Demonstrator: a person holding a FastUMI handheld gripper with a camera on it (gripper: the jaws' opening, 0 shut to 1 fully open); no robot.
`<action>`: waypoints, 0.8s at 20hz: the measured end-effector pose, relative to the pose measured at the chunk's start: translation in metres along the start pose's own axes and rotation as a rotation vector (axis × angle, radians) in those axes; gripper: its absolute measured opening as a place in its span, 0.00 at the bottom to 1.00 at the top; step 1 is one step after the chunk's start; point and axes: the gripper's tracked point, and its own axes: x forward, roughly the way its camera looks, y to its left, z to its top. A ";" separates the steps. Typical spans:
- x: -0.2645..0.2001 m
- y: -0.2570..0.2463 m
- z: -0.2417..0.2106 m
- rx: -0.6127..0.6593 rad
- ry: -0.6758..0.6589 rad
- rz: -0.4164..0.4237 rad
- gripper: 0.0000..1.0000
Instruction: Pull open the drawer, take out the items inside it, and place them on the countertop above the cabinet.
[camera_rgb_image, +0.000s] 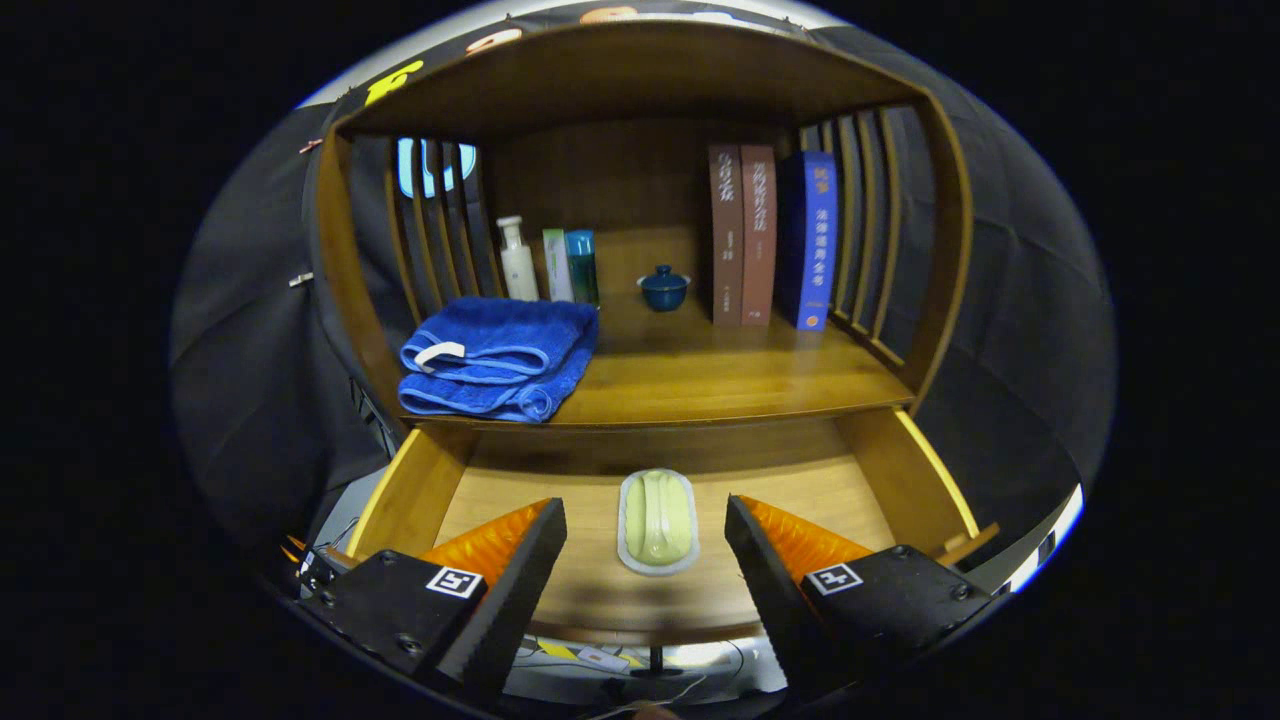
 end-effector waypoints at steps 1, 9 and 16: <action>0.015 -0.001 -0.003 0.003 0.044 0.001 1.00; 0.097 -0.013 -0.043 0.013 0.378 -0.025 1.00; 0.115 -0.020 -0.062 -0.011 0.477 -0.068 0.63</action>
